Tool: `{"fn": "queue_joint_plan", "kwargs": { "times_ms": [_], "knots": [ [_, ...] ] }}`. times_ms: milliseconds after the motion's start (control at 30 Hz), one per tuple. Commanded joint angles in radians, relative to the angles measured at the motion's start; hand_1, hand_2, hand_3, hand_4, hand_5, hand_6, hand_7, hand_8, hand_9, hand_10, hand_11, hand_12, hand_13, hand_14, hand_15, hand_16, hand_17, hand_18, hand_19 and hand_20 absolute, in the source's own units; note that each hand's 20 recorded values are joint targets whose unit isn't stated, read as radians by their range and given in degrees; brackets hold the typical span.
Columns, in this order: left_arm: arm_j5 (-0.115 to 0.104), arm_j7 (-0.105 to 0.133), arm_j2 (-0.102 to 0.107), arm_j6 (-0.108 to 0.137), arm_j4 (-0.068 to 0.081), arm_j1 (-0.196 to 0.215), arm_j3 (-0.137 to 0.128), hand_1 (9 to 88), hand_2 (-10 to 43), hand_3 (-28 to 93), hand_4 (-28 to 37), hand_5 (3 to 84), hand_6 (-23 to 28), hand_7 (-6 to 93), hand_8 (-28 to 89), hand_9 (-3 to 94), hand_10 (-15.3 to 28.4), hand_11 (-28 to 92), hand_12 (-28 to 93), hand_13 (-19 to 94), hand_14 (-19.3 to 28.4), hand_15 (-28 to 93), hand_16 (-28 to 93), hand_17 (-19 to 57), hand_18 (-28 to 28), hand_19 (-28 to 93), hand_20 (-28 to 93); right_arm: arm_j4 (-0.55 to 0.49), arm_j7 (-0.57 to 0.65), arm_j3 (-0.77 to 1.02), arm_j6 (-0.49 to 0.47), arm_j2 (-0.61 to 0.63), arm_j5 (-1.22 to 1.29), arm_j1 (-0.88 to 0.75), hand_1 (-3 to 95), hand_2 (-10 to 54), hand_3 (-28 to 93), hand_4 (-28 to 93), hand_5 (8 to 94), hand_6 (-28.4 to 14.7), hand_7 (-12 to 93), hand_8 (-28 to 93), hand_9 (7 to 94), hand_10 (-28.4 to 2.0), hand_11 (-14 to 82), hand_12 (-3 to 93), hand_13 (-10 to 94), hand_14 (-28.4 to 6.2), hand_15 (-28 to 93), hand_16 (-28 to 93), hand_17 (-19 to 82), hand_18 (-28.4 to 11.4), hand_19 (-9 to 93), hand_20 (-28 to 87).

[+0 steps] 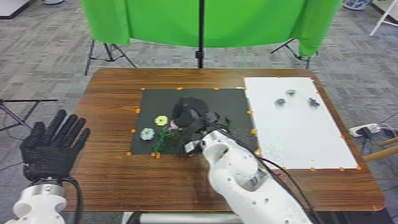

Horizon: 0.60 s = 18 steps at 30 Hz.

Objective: Arrange flowers

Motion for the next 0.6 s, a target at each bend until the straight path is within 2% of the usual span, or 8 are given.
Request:
{"fn": "queue_joint_plan", "kwargs": {
  "times_ms": [33,100,133,200,267,433,533,600],
  "knots": [
    [-0.003,-0.019,0.003,0.007,0.003,0.018,-0.004,23.2,13.4,80,-28.3,41.4,7.7,11.8,-11,36.9,13.6,16,9,30,12.2,17,-2,-5.1,12.2,30,12,0.023,0.004,-0.002,-0.02,-0.011,-0.031,-0.027,60.5,-9.5,69,-28,82.2,1.7,21,1,83.5,-10.3,3.8,31.6,71,-5.7,26,42,28,-19.2,73,34],
    [-0.006,-0.023,0.001,0.002,0.004,0.02,-0.008,23.2,13.4,80,-28.3,41.4,7.7,11.8,-11,36.9,13.6,16,9,30,12.2,17,-2,-5.1,12.2,30,12,0.03,-0.002,0.002,-0.031,-0.011,-0.047,-0.036,60.5,-9.5,69,-28,82.2,1.7,22,1,82.8,-10.4,3.5,31.2,71,-5.6,26,42,28,-19.2,73,34],
    [-0.001,-0.036,-0.002,0.0,0.003,0.021,-0.012,23.3,13.4,80,-28.3,41.4,7.7,11.8,-11,36.9,13.6,16,9,30,12.2,17,-2,-5.1,12.2,30,12,0.035,-0.003,0.009,-0.051,-0.014,-0.05,-0.042,60.6,-9.5,69,-28,82.1,1.8,22,1,82.4,-10.4,3.5,31.0,71,-5.7,26,42,28,-19.2,73,34],
    [-0.008,-0.047,-0.004,-0.009,0.001,0.026,-0.019,23.2,13.3,80,-28.3,41.2,7.6,11.7,-11,36.8,13.7,16,9,30,12.2,17,-2,-5.2,12.2,30,12,0.037,-0.001,0.028,-0.109,-0.018,-0.033,-0.055,60.5,-9.5,69,-28,81.7,1.8,22,1,81.3,-10.2,4.4,29.8,70,-5.6,26,42,28,-19.1,73,34],
    [-0.016,-0.049,-0.004,-0.006,0.002,0.02,-0.018,23.1,13.4,79,-28.3,40.9,7.5,11.7,-11,36.6,13.6,16,9,30,12.2,17,-2,-5.2,12.2,30,12,0.032,0.018,0.037,-0.123,-0.013,-0.016,-0.062,60.4,-9.5,70,-28,79.9,1.9,23,0,78.4,-10.2,6.9,27.1,69,-5.5,26,41,28,-18.8,72,33],
    [-0.015,-0.047,-0.007,-0.011,0.003,0.028,-0.027,23.0,13.2,79,-28.3,40.7,7.4,11.8,-10,36.4,13.6,16,9,30,12.2,17,-2,-5.2,12.3,29,12,-0.005,0.015,0.049,-0.134,-0.005,-0.009,-0.068,59.9,-9.5,70,-28,75.4,0.9,24,-2,67.7,-11.9,13.8,16.4,65,-5.7,29,40,27,-18.9,72,34],
    [-0.018,-0.044,-0.008,-0.029,0.009,0.023,-0.021,22.8,12.8,80,-28.3,40.5,7.4,11.7,-10,36.2,13.5,16,9,29,12.2,16,-2,-5.3,12.3,29,12,-0.028,0.024,0.056,-0.142,-0.002,0.005,-0.069,56.9,-9.5,73,-28,72.7,0.7,26,-3,61.8,-12.2,13.1,15.7,60,-7.0,37,34,26,-19.1,73,36],
    [-0.016,-0.045,-0.008,-0.026,0.009,0.021,-0.017,22.7,12.2,80,-28.3,40.2,7.3,11.7,-10,36.0,13.5,16,9,29,12.1,16,-2,-5.4,12.3,29,12,-0.041,0.03,0.06,-0.147,-0.001,0.018,-0.07,55.4,-9.5,75,-28,71.6,0.7,26,-3,59.5,-12.2,13.1,15.7,58,-7.6,40,31,26,-19.1,74,36]
  ]
}}
